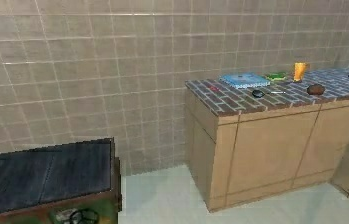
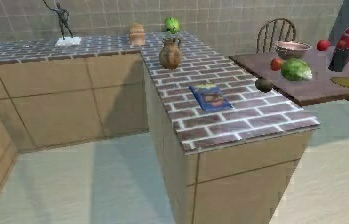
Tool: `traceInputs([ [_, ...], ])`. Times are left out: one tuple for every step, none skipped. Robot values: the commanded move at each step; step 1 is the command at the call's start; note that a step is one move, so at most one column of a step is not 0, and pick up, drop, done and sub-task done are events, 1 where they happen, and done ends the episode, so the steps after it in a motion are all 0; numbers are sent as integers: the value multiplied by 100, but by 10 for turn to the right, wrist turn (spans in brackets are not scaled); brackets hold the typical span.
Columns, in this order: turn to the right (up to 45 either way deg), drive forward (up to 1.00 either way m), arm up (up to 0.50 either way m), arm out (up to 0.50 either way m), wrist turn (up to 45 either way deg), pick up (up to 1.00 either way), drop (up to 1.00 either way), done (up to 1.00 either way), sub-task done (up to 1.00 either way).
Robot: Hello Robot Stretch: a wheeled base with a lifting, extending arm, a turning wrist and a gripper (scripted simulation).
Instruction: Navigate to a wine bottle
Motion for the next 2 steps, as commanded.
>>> traceInputs([
  [240,0,0,0,0,0,0,0,0],
  [0,20,0,0,0,0,0,0,0],
])
